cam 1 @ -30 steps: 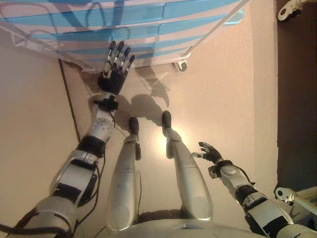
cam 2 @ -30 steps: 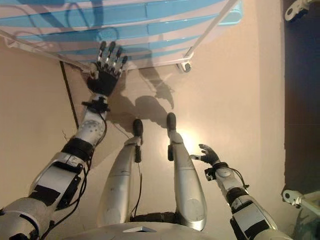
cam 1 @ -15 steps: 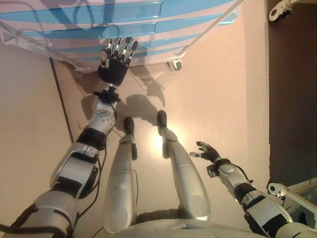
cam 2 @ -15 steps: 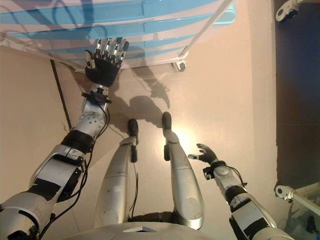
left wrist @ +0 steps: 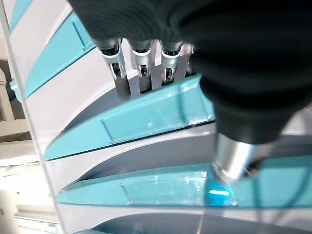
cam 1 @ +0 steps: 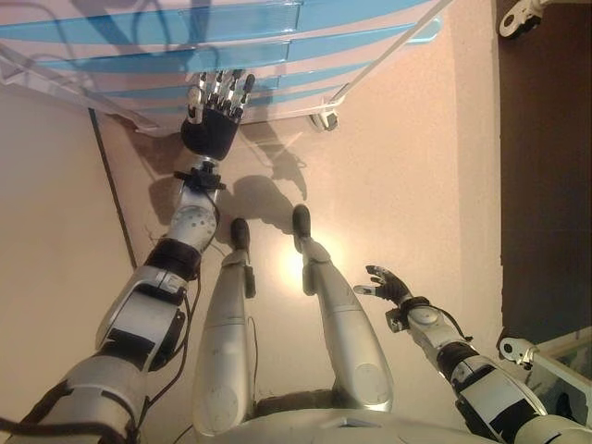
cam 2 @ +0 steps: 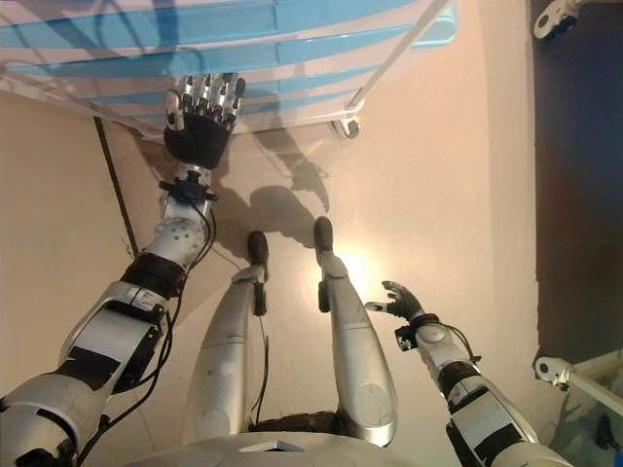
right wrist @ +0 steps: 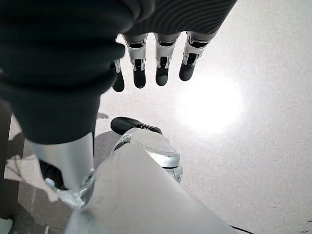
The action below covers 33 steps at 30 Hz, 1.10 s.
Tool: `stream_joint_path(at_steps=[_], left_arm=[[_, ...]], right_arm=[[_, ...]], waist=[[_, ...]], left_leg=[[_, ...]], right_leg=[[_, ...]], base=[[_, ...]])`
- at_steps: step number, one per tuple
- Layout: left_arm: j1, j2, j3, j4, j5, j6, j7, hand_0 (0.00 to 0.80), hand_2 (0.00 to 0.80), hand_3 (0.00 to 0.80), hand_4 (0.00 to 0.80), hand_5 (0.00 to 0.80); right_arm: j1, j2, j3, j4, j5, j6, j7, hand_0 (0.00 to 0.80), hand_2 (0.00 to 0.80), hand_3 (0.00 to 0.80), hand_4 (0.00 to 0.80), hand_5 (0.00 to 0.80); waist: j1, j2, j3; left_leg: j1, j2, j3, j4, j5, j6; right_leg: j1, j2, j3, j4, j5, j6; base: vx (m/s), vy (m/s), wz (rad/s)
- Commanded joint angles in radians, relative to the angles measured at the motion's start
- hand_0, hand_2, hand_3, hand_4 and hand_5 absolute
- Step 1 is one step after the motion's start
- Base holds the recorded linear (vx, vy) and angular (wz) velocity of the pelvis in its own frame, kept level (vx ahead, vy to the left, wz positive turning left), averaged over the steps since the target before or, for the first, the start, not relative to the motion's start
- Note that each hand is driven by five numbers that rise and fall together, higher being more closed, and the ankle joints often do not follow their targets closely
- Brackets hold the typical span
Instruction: Open the drawer and pick up the medicine
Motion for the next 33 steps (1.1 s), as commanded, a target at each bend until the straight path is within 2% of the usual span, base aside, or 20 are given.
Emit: stream_joint_path(at_steps=[1, 2, 3, 7, 22, 33], left_arm=[[-0.134, -0.019, 0.048, -0.290, 0.046, -0.092, -0.187, 0.605, 0.605, 0.605, 0.605, 0.605], [-0.136, -0.020, 0.048, -0.296, 0.048, -0.095, -0.190, 0.791, 0.791, 0.791, 0.791, 0.791], [-0.139, -0.020, 0.049, -0.301, 0.048, -0.097, -0.195, 0.800, 0.800, 0.800, 0.800, 0.800], [-0.138, -0.024, 0.054, -0.341, 0.070, -0.098, -0.183, 0.800, 0.800, 0.800, 0.800, 0.800], [-0.090, -0.048, 0.080, -0.297, 0.072, -0.092, -0.189, 0.800, 0.800, 0.800, 0.800, 0.800], [0.007, -0.083, 0.099, -0.292, 0.035, -0.069, -0.231, 0.800, 0.800, 0.800, 0.800, 0.800]], right_arm=[[0.047, -0.027, 0.036, 0.004, -0.002, -0.013, 0.007, 0.000, 0.000, 0.000, 0.000, 0.000], [0.047, -0.027, 0.037, 0.006, -0.004, -0.013, 0.006, 0.000, 0.000, 0.000, 0.000, 0.000], [0.047, -0.027, 0.036, 0.010, -0.005, -0.016, 0.009, 0.000, 0.000, 0.000, 0.000, 0.000], [0.050, -0.030, 0.034, 0.009, -0.012, -0.010, 0.009, 0.000, 0.000, 0.000, 0.000, 0.000], [0.061, -0.027, 0.023, 0.010, -0.050, -0.004, 0.003, 0.000, 0.000, 0.000, 0.000, 0.000], [0.051, -0.042, -0.001, -0.003, -0.079, -0.003, -0.021, 0.000, 0.000, 0.000, 0.000, 0.000]], waist=[[0.041, 0.018, -0.029], [0.041, 0.018, -0.029], [0.042, 0.019, -0.029], [0.045, 0.023, -0.029], [0.053, 0.038, -0.030], [0.081, 0.067, -0.032]], left_leg=[[0.031, -0.027, 0.024, -0.082, 0.014, 0.018], [0.031, -0.027, 0.024, -0.079, 0.013, 0.018], [0.033, -0.027, 0.024, -0.077, 0.012, 0.018], [0.045, -0.027, 0.026, -0.073, 0.008, 0.019], [0.055, -0.030, 0.027, -0.048, 0.003, 0.021], [0.041, -0.035, 0.013, 0.042, -0.032, 0.031]], right_leg=[[0.005, 0.061, -0.036, 0.100, -0.045, -0.053], [0.005, 0.061, -0.036, 0.106, -0.047, -0.053], [0.006, 0.062, -0.037, 0.110, -0.050, -0.054], [0.013, 0.061, -0.041, 0.127, -0.061, -0.058], [0.023, 0.059, -0.048, 0.170, -0.093, -0.069], [-0.004, 0.053, -0.074, 0.327, -0.175, -0.091]], base=[[0.000, 0.000, 0.00], [0.000, 0.000, 0.00], [0.000, 0.000, 0.00], [0.000, 0.000, 0.00], [-0.008, 0.003, -0.01], [-0.090, 0.000, 0.03]])
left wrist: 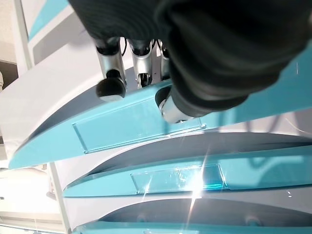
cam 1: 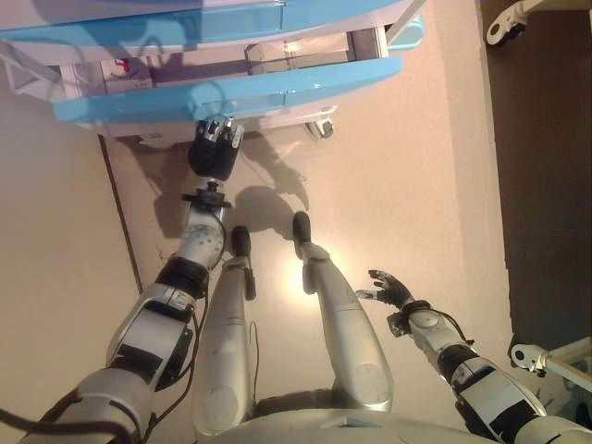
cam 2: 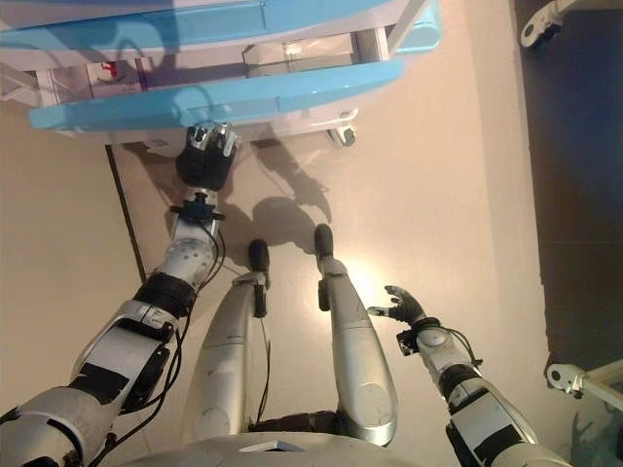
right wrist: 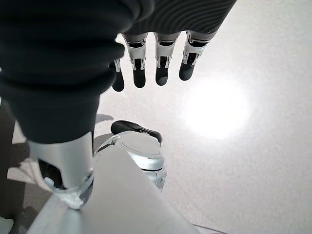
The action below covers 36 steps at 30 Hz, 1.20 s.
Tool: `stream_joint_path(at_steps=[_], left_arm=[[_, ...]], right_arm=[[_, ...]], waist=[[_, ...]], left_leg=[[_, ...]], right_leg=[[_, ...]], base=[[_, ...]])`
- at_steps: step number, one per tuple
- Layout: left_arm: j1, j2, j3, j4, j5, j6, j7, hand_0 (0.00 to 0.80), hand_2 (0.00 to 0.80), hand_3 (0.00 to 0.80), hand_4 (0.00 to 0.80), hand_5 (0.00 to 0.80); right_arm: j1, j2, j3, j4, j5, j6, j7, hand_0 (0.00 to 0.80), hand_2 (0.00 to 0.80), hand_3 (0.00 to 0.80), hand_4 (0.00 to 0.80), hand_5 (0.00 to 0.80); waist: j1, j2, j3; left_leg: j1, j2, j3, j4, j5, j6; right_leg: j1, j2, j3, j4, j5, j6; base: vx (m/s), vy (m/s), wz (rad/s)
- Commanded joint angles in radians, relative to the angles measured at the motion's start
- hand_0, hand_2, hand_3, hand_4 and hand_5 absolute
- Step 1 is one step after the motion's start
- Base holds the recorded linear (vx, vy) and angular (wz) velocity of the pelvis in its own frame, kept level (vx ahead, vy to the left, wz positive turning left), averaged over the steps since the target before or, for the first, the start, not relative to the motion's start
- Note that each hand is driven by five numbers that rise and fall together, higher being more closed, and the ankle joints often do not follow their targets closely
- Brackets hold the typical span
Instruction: Open the drawer and pick up the medicine
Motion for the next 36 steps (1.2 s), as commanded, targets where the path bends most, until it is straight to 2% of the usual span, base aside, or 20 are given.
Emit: stream_joint_path(at_steps=[1, 5, 8, 12, 15, 17, 20, 24, 26, 29, 32, 36], left_arm=[[-0.093, -0.009, 0.077, -0.289, 0.034, -0.059, -0.253, 0.800, 0.800, 0.800, 0.800, 0.800], [-0.038, -0.017, 0.083, -0.324, 0.040, -0.042, -0.258, 0.800, 0.800, 0.800, 0.800, 0.800], [0.031, -0.020, 0.081, -0.386, 0.041, 0.001, -0.292, 0.800, 0.800, 0.800, 0.800, 0.800], [0.149, -0.004, 0.065, -0.539, 0.051, 0.061, -0.358, 0.800, 0.800, 0.800, 0.800, 0.800], [0.212, 0.021, 0.057, -0.641, 0.064, 0.074, -0.367, 0.800, 0.800, 0.800, 0.800, 0.800], [0.291, 0.046, 0.071, -0.720, 0.064, 0.080, -0.366, 0.800, 0.800, 0.800, 0.800, 0.800], [0.404, 0.066, 0.117, -0.774, 0.048, 0.105, -0.374, 0.800, 0.800, 0.800, 0.800, 0.800], [0.556, 0.069, 0.220, -0.790, -0.001, 0.175, -0.433, 0.800, 0.800, 0.800, 0.800, 0.800], [0.651, 0.066, 0.276, -0.770, -0.027, 0.206, -0.482, 0.800, 0.800, 0.800, 0.800, 0.800], [0.730, 0.068, 0.331, -0.730, -0.082, 0.241, -0.526, 0.800, 0.800, 0.800, 0.800, 0.800], [0.766, 0.071, 0.366, -0.690, -0.071, 0.280, -0.563, 0.800, 0.800, 0.800, 0.800, 0.800], [0.777, 0.083, 0.372, -0.669, -0.059, 0.293, -0.553, 0.800, 0.800, 0.800, 0.800, 0.800]], right_arm=[[0.047, -0.038, 0.000, -0.032, -0.027, 0.000, -0.011, 0.000, 0.000, 0.000, 0.000, 0.000], [0.045, -0.041, -0.002, -0.039, -0.043, 0.011, -0.020, 0.000, 0.000, 0.000, 0.000, 0.000], [0.042, -0.043, -0.002, -0.038, -0.061, 0.018, -0.025, 0.000, 0.000, 0.000, 0.000, 0.000], [0.036, -0.051, -0.001, -0.044, -0.076, 0.029, -0.036, 0.000, 0.000, 0.000, 0.000, 0.000], [0.032, -0.058, -0.010, -0.048, -0.080, 0.036, -0.043, 0.000, 0.000, 0.000, 0.000, 0.000], [0.041, -0.066, -0.022, -0.050, -0.084, 0.041, -0.056, 0.000, 0.000, 0.000, 0.000, 0.000], [0.064, -0.077, -0.048, -0.058, -0.099, 0.052, -0.063, 0.000, 0.000, 0.000, 0.000, 0.000], [0.092, -0.089, -0.092, -0.055, -0.135, 0.061, -0.064, 0.000, 0.000, 0.000, 0.000, 0.000], [0.103, -0.098, -0.124, -0.045, -0.152, 0.066, -0.062, 0.000, 0.000, 0.000, 0.000, 0.000], [0.112, -0.111, -0.155, -0.035, -0.156, 0.066, -0.050, 0.000, 0.000, 0.000, 0.000, 0.000], [0.112, -0.116, -0.174, -0.014, -0.146, 0.056, -0.036, 0.000, 0.000, 0.000, 0.000, 0.000], [0.111, -0.114, -0.186, 0.009, -0.136, 0.049, -0.028, 0.000, 0.000, 0.000, 0.000, 0.000]], waist=[[0.072, 0.063, -0.035], [0.089, 0.070, -0.032], [0.112, 0.079, -0.032], [0.151, 0.095, -0.032], [0.175, 0.108, -0.032], [0.201, 0.125, -0.032], [0.228, 0.146, -0.032], [0.261, 0.177, -0.032], [0.280, 0.205, -0.032], [0.297, 0.231, -0.032], [0.309, 0.243, -0.032], [0.316, 0.249, -0.032]], left_leg=[[0.019, -0.034, 0.013, -0.027, -0.020, 0.035], [0.018, -0.030, -0.001, -0.014, -0.019, 0.029], [0.022, -0.024, -0.013, -0.037, 0.001, 0.019], [0.031, -0.020, -0.034, -0.077, 0.032, 0.006], [0.029, -0.018, -0.044, -0.082, 0.041, 0.001], [0.026, -0.023, -0.057, -0.067, 0.040, 0.001], [0.028, -0.033, -0.068, -0.035, 0.030, 0.006], [0.036, -0.046, -0.072, -0.002, 0.022, 0.010], [0.042, -0.055, -0.074, 0.012, 0.023, 0.011], [0.058, -0.062, -0.073, 0.012, 0.029, 0.008], [0.070, -0.068, -0.073, 0.015, 0.039, 0.005], [0.080, -0.074, -0.077, 0.016, 0.045, 0.006]], right_leg=[[0.010, 0.058, -0.071, 0.182, -0.127, -0.082], [0.009, 0.054, -0.085, 0.220, -0.148, -0.090], [0.016, 0.051, -0.105, 0.226, -0.161, -0.096], [0.032, 0.040, -0.139, 0.225, -0.175, -0.103], [0.038, 0.025, -0.164, 0.235, -0.188, -0.111], [0.045, 0.006, -0.189, 0.256, -0.207, -0.121], [0.060, -0.016, -0.219, 0.288, -0.227, -0.130], [0.087, -0.035, -0.248, 0.321, -0.252, -0.142], [0.102, -0.044, -0.258, 0.348, -0.269, -0.151], [0.129, -0.052, -0.262, 0.366, -0.289, -0.159], [0.149, -0.057, -0.265, 0.377, -0.301, -0.164], [0.158, -0.059, -0.267, 0.387, -0.305, -0.166]], base=[[-0.076, -0.026, 0.14], [-0.086, -0.047, 0.07], [-0.097, -0.091, 0.19], [-0.107, -0.086, 0.27], [-0.103, -0.081, 0.26], [-0.082, -0.081, 0.32], [-0.034, -0.054, 0.27], [0.011, -0.039, 0.15], [0.040, -0.002, 0.18], [0.049, 0.013, 0.17], [0.076, 0.017, 0.06], [0.077, 0.011, 0.06]])
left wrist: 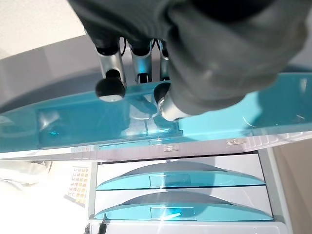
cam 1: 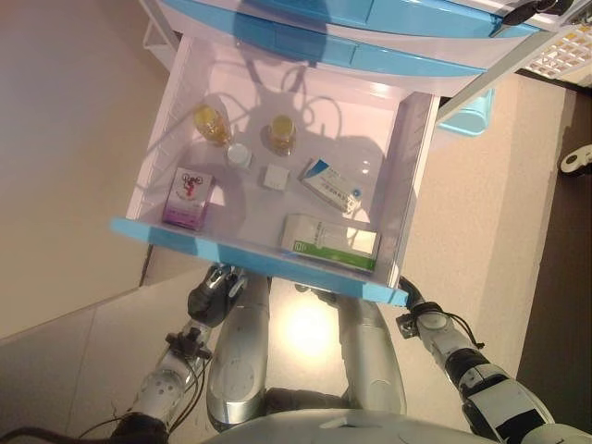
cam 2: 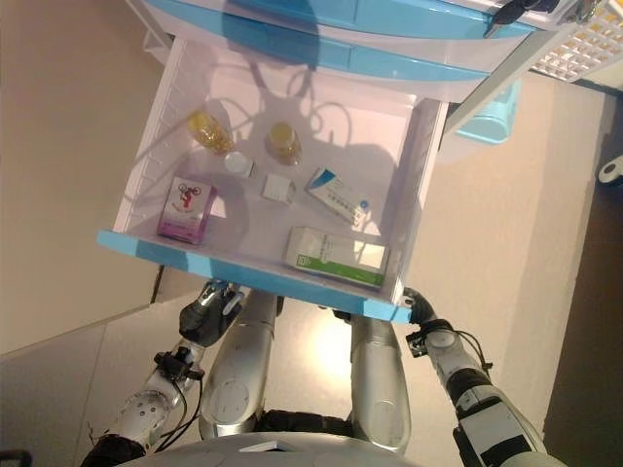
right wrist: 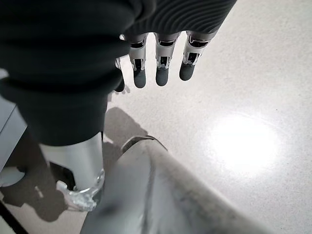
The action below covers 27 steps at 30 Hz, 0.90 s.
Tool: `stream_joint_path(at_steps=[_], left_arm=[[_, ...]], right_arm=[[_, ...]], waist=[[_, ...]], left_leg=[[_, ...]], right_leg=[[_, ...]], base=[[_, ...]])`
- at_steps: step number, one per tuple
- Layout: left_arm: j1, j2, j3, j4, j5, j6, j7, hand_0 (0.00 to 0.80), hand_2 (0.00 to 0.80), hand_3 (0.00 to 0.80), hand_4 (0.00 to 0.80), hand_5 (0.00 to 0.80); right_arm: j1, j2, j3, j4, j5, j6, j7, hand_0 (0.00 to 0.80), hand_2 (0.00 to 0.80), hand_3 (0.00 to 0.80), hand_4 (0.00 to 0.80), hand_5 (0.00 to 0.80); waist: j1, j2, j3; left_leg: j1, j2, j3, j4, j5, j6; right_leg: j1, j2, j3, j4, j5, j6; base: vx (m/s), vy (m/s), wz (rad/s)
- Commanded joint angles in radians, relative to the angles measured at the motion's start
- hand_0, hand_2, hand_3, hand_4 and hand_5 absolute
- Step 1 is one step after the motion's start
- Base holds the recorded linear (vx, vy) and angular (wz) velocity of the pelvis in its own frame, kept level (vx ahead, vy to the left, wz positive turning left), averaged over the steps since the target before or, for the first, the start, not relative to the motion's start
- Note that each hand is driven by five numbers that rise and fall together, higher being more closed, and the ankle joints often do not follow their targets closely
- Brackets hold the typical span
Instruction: Open the drawer and pick up the medicine
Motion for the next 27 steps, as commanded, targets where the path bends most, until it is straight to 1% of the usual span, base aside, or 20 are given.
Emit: stream_joint_path(at_steps=[1, 2, 3, 4, 5, 6, 7, 8, 9, 11, 12, 13, 14, 16, 17, 19, 22, 25, 26, 27], left_arm=[[-0.046, 0.037, 0.279, -0.320, -0.150, -0.141, -0.356, 0.800, 0.800, 0.800, 0.800, 0.800], [-0.047, 0.038, 0.280, -0.314, -0.140, -0.153, -0.335, 0.744, 0.744, 0.744, 0.744, 0.744], [-0.046, 0.040, 0.280, -0.304, -0.118, -0.176, -0.278, 0.085, 0.085, 0.085, 0.085, 0.085], [-0.042, 0.039, 0.282, -0.286, -0.078, -0.196, -0.198, 0.000, 0.000, 0.000, 0.000, 0.000], [-0.043, 0.038, 0.282, -0.287, -0.071, -0.200, -0.184, 0.000, 0.000, 0.000, 0.000, 0.000], [-0.039, 0.029, 0.285, -0.229, 0.053, -0.269, -0.008, 0.000, 0.000, 0.000, 0.000, 0.000], [-0.035, 0.024, 0.283, -0.187, 0.131, -0.294, 0.088, 0.000, 0.000, 0.000, 0.000, 0.000], [-0.036, 0.023, 0.282, -0.187, 0.132, -0.294, 0.089, 0.000, 0.000, 0.000, 0.000, 0.000], [-0.034, 0.015, 0.274, -0.101, 0.286, -0.321, 0.242, 0.000, 0.000, 0.000, 0.000, 0.000], [-0.033, 0.021, 0.264, -0.021, 0.406, -0.330, 0.363, 0.000, 0.000, 0.000, 0.000, 0.000], [-0.035, 0.028, 0.254, 0.022, 0.478, -0.325, 0.441, 0.000, 0.000, 0.000, 0.000, 0.000], [-0.036, 0.031, 0.250, 0.050, 0.503, -0.302, 0.475, 0.000, 0.000, 0.000, 0.000, 0.000], [-0.036, 0.033, 0.245, 0.122, 0.609, -0.312, 0.537, 0.000, 0.000, 0.000, 0.000, 0.000], [-0.044, 0.037, 0.229, 0.244, 0.688, -0.296, 0.598, 0.000, 0.000, 0.000, 0.000, 0.000], [-0.050, 0.036, 0.221, 0.304, 0.738, -0.320, 0.631, 0.000, 0.000, 0.000, 0.000, 0.000], [-0.073, 0.039, 0.206, 0.409, 0.825, -0.307, 0.709, 0.000, 0.000, 0.000, 0.000, 0.000], [-0.120, 0.045, 0.179, 0.535, 0.914, -0.294, 0.821, 0.000, 0.000, 0.000, 0.000, 0.000], [-0.169, 0.058, 0.164, 0.640, 0.960, -0.250, 0.881, 0.000, 0.000, 0.000, 0.000, 0.000], [-0.189, 0.069, 0.159, 0.682, 0.965, -0.219, 0.895, 0.000, 0.000, 0.000, 0.000, 0.000], [-0.190, 0.069, 0.159, 0.683, 0.965, -0.219, 0.895, 0.000, 0.000, 0.000, 0.000, 0.000]], right_arm=[[0.068, -0.096, -0.055, 0.090, -0.002, -0.021, 0.006, 0.000, 0.000, 0.000, 0.000, 0.000], [0.069, -0.097, -0.059, 0.090, -0.001, -0.022, 0.008, 0.000, 0.000, 0.000, 0.000, 0.000], [0.073, -0.097, -0.063, 0.092, 0.001, -0.024, 0.010, 0.000, 0.000, 0.000, 0.000, 0.000], [0.079, -0.098, -0.067, 0.088, 0.002, -0.021, 0.013, 0.000, 0.000, 0.000, 0.000, 0.000], [0.078, -0.098, -0.068, 0.087, 0.003, -0.020, 0.012, 0.000, 0.000, 0.000, 0.000, 0.000], [0.089, -0.099, -0.080, 0.081, 0.002, -0.018, 0.014, 0.000, 0.000, 0.000, 0.000, 0.000], [0.098, -0.096, -0.086, 0.081, 0.002, -0.019, 0.012, 0.000, 0.000, 0.000, 0.000, 0.000], [0.098, -0.096, -0.087, 0.081, 0.002, -0.019, 0.012, 0.000, 0.000, 0.000, 0.000, 0.000], [0.105, -0.097, -0.107, 0.078, -0.005, -0.017, 0.017, 0.000, 0.000, 0.000, 0.000, 0.000], [0.110, -0.103, -0.123, 0.081, -0.008, -0.023, 0.025, 0.000, 0.000, 0.000, 0.000, 0.000], [0.113, -0.108, -0.129, 0.084, -0.007, -0.030, 0.029, 0.000, 0.000, 0.000, 0.000, 0.000], [0.114, -0.111, -0.133, 0.086, -0.005, -0.032, 0.032, 0.000, 0.000, 0.000, 0.000, 0.000], [0.113, -0.119, -0.143, 0.089, -0.002, -0.036, 0.040, 0.000, 0.000, 0.000, 0.000, 0.000], [0.112, -0.132, -0.158, 0.097, -0.002, -0.051, 0.054, 0.000, 0.000, 0.000, 0.000, 0.000], [0.111, -0.137, -0.161, 0.101, 0.002, -0.060, 0.059, 0.000, 0.000, 0.000, 0.000, 0.000], [0.106, -0.144, -0.171, 0.106, 0.011, -0.075, 0.067, 0.000, 0.000, 0.000, 0.000, 0.000], [0.093, -0.152, -0.173, 0.112, 0.028, -0.094, 0.065, 0.000, 0.000, 0.000, 0.000, 0.000], [0.077, -0.157, -0.170, 0.111, 0.049, -0.103, 0.059, 0.000, 0.000, 0.000, 0.000, 0.000], [0.074, -0.161, -0.169, 0.110, 0.058, -0.109, 0.058, 0.000, 0.000, 0.000, 0.000, 0.000], [0.074, -0.161, -0.169, 0.110, 0.058, -0.109, 0.058, 0.000, 0.000, 0.000, 0.000, 0.000]], waist=[[0.054, 0.188, -0.060], [0.054, 0.193, -0.060], [0.053, 0.193, -0.060], [0.050, 0.186, -0.060], [0.051, 0.191, -0.060], [0.046, 0.187, -0.059], [0.042, 0.180, -0.060], [0.042, 0.180, -0.060], [0.034, 0.177, -0.060], [0.025, 0.175, -0.060], [0.019, 0.174, -0.060], [0.016, 0.174, -0.059], [0.008, 0.173, -0.059], [-0.007, 0.171, -0.059], [-0.014, 0.170, -0.060], [-0.032, 0.163, -0.060], [-0.056, 0.153, -0.059], [-0.076, 0.138, -0.059], [-0.087, 0.131, -0.059], [-0.086, 0.131, -0.059]], left_leg=[[-0.013, -0.115, 0.079, -0.002, 0.039, 0.100], [-0.022, -0.109, 0.079, -0.015, 0.069, 0.103], [-0.022, -0.111, 0.078, -0.013, 0.069, 0.104], [-0.015, -0.121, 0.077, 0.007, 0.036, 0.103], [-0.024, -0.115, 0.078, -0.005, 0.066, 0.106], [-0.027, -0.121, 0.081, 0.011, 0.057, 0.110], [-0.019, -0.130, 0.082, 0.033, 0.020, 0.111], [-0.019, -0.130, 0.082, 0.031, 0.021, 0.111], [-0.024, -0.135, 0.088, 0.045, 0.011, 0.114], [-0.027, -0.138, 0.095, 0.055, 0.008, 0.114], [-0.027, -0.138, 0.099, 0.059, 0.008, 0.114], [-0.028, -0.138, 0.101, 0.061, 0.007, 0.114], [-0.029, -0.140, 0.107, 0.067, 0.000, 0.115], [-0.031, -0.137, 0.118, 0.070, -0.005, 0.118], [-0.030, -0.135, 0.122, 0.068, -0.006, 0.119], [-0.030, -0.128, 0.134, 0.070, -0.009, 0.123], [-0.028, -0.119, 0.151, 0.066, -0.014, 0.132], [-0.025, -0.111, 0.168, 0.058, -0.017, 0.139], [-0.023, -0.108, 0.174, 0.052, -0.018, 0.142], [-0.022, -0.108, 0.174, 0.052, -0.018, 0.142]], right_leg=[[0.097, -0.035, 0.030, 0.133, -0.080, 0.059], [0.087, -0.033, 0.019, 0.123, -0.054, 0.049], [0.086, -0.032, 0.020, 0.122, -0.051, 0.051], [0.094, -0.034, 0.033, 0.133, -0.073, 0.063], [0.084, -0.033, 0.021, 0.124, -0.048, 0.053], [0.080, -0.033, 0.026, 0.130, -0.046, 0.058], [0.086, -0.036, 0.039, 0.143, -0.069, 0.071], [0.086, -0.035, 0.039, 0.142, -0.068, 0.071], [0.080, -0.035, 0.043, 0.148, -0.065, 0.075], [0.075, -0.034, 0.048, 0.151, -0.062, 0.077], [0.072, -0.032, 0.052, 0.151, -0.059, 0.078], [0.070, -0.032, 0.055, 0.152, -0.058, 0.079], [0.066, -0.031, 0.061, 0.152, -0.054, 0.081], [0.058, -0.025, 0.073, 0.147, -0.046, 0.087], [0.055, -0.022, 0.079, 0.143, -0.042, 0.090], [0.048, -0.011, 0.094, 0.130, -0.028, 0.099], [0.034, 0.001, 0.115, 0.109, -0.004, 0.111], [0.021, 0.011, 0.137, 0.082, 0.024, 0.124], [0.018, 0.017, 0.149, 0.065, 0.040, 0.130], [0.018, 0.017, 0.149, 0.064, 0.040, 0.130]], base=[[0.042, 0.017, 0.02], [0.049, 0.020, -0.01], [0.039, 0.020, -0.02], [0.031, 0.018, -0.01], [0.040, 0.042, 0.00], [0.043, 0.055, -0.01], [0.117, 0.044, -0.02], [0.114, 0.053, -0.03], [0.033, 0.062, 0.02], [0.047, 0.094, 0.04], [0.041, 0.100, -0.03], [0.047, 0.128, -0.10], [0.051, 0.147, -0.13], [0.046, 0.154, -0.18], [0.046, 0.144, -0.24], [0.046, 0.138, -0.25], [0.024, 0.122, -0.16], [0.013, 0.099, -0.22], [0.018, 0.060, -0.22], [0.026, 0.072, -0.28]])
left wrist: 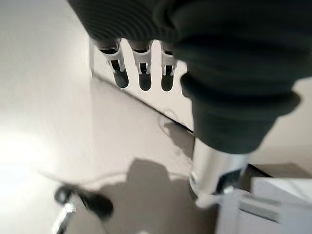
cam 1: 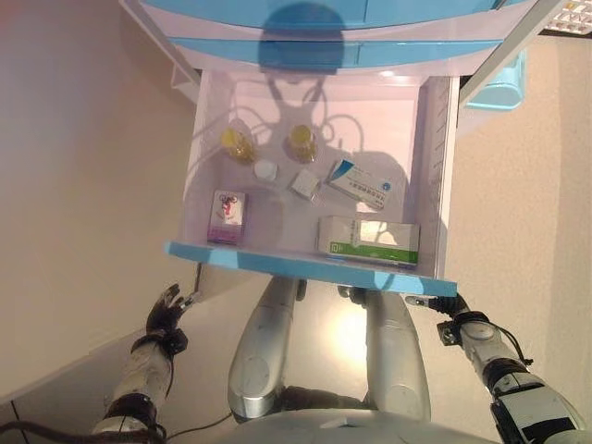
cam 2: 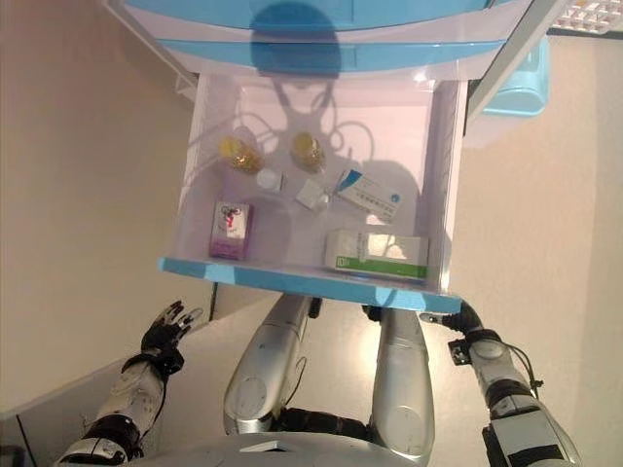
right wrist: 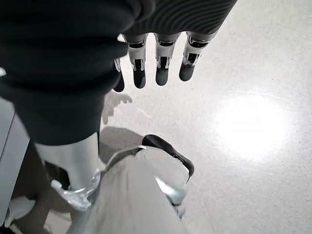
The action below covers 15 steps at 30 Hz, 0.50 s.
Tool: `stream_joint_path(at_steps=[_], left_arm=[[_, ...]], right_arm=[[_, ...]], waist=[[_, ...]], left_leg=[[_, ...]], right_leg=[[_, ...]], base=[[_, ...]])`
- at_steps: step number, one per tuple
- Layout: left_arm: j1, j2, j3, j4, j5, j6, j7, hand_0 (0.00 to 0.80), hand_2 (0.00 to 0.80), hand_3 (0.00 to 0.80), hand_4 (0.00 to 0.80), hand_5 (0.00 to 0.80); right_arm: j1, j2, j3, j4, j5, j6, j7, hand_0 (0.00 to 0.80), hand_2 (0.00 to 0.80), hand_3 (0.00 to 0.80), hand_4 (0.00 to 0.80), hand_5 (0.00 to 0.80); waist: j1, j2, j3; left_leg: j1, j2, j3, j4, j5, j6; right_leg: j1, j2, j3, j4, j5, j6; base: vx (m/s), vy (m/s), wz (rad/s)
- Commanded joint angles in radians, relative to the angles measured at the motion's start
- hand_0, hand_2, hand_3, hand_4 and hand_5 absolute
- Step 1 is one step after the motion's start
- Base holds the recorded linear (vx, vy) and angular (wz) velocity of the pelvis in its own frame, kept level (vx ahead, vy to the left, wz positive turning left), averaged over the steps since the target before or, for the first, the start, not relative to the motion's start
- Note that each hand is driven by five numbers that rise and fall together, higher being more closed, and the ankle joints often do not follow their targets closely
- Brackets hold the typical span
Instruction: Open the drawer and pick up the medicine
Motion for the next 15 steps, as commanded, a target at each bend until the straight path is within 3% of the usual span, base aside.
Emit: stream_joint_path(at_steps=[1, 3, 8, 10, 15], left_arm=[[0.019, 0.080, -0.016, 0.092, 0.106, 0.050, 0.093, 0.000, 0.000, 0.000, 0.000, 0.000], [-0.005, 0.104, -0.021, 0.154, 0.143, 0.077, 0.108, 0.000, 0.000, 0.000, 0.000, 0.000], [-0.024, 0.129, -0.039, 0.285, 0.204, 0.124, 0.119, 0.000, 0.000, 0.000, 0.000, 0.000], [-0.010, 0.122, -0.041, 0.322, 0.221, 0.149, 0.105, 0.000, 0.000, 0.000, 0.000, 0.000], [0.019, 0.103, -0.013, 0.324, 0.211, 0.198, 0.049, 0.000, 0.000, 0.000, 0.000, 0.000]], right_arm=[[0.047, -0.023, -0.014, 0.009, 0.068, -0.032, -0.027, 0.000, 0.000, 0.000, 0.000, 0.000], [0.038, -0.032, -0.025, 0.001, 0.092, -0.036, -0.046, 0.000, 0.000, 0.000, 0.000, 0.000], [0.044, -0.061, -0.101, -0.060, 0.165, -0.077, -0.170, 0.000, 0.000, 0.000, 0.000, 0.000], [0.056, -0.073, -0.166, -0.183, 0.181, -0.069, -0.254, 0.000, 0.000, 0.000, 0.000, 0.000], [0.119, -0.069, -0.221, -0.489, 0.147, -0.054, -0.318, 0.000, 0.000, 0.000, 0.000, 0.000]], waist=[[-0.035, -0.049, -0.055], [-0.050, -0.062, -0.055], [-0.083, -0.104, -0.055], [-0.102, -0.130, -0.055], [-0.132, -0.182, -0.057]], left_leg=[[-0.004, -0.035, 0.096, -0.078, 0.060, 0.091], [-0.013, -0.024, 0.108, -0.097, 0.090, 0.098], [0.002, -0.005, 0.120, -0.116, 0.081, 0.103], [0.018, 0.001, 0.125, -0.123, 0.070, 0.108], [0.060, 0.006, 0.135, -0.147, 0.060, 0.113]], right_leg=[[0.034, 0.025, 0.046, 0.035, 0.019, 0.034], [0.024, 0.031, 0.056, -0.013, 0.078, 0.037], [0.038, 0.039, 0.091, -0.098, 0.147, 0.072], [0.054, 0.041, 0.108, -0.144, 0.181, 0.090], [0.091, 0.034, 0.129, -0.233, 0.250, 0.127]], base=[[0.018, 0.054, -0.29], [-0.062, 0.040, -0.34], [0.004, -0.015, -0.33], [0.023, -0.022, -0.30], [0.010, -0.032, -0.21]])
